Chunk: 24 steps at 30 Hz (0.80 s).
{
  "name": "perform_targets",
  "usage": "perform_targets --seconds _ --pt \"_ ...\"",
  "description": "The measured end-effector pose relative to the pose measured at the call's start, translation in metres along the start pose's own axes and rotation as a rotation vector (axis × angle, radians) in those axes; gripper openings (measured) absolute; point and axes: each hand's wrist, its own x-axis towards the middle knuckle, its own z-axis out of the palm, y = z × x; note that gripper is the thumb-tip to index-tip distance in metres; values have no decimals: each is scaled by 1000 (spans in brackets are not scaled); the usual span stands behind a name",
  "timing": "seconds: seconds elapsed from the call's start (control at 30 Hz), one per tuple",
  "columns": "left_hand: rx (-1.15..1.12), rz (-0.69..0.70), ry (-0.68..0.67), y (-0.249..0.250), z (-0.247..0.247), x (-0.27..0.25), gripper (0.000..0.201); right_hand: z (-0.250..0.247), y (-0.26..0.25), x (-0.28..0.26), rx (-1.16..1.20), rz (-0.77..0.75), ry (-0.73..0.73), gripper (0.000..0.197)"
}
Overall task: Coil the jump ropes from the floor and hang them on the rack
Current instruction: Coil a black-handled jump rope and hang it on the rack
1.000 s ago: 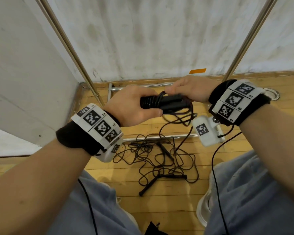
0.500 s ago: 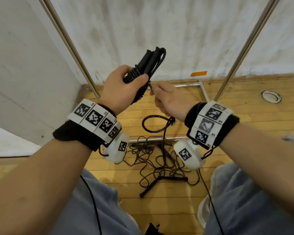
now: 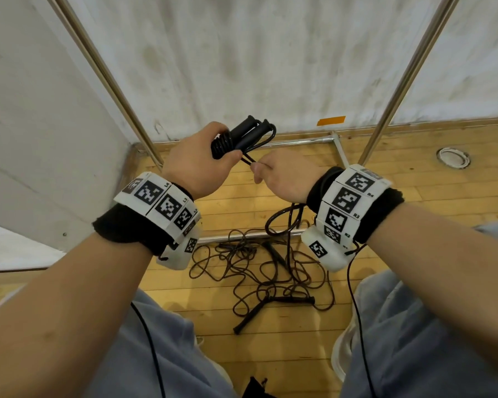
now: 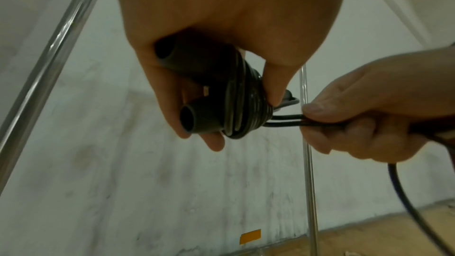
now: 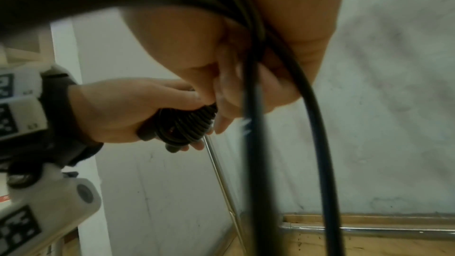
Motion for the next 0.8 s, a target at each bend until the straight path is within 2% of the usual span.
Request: perform_targets --seconds 0.1,0.27,0.43,0.57,0.7,0.8 --pt "137 30 -25 -2 3 0 40 1 1 0 -92 -21 -35 33" --pt "264 28 -95 -4 7 1 39 3 4 -1 -229 -26 -54 39" --pt "306 26 -23 -6 8 5 43 1 6 -1 -203 3 -44 51" --pt "303 -3 18 -12 4 10 39 -3 8 1 -183 -30 -45 29" --pt "356 17 -107 -14 6 9 37 -9 10 0 -187 -124 63 33" --pt "380 34 -227 -9 10 8 34 -12 11 0 -245 -184 120 29"
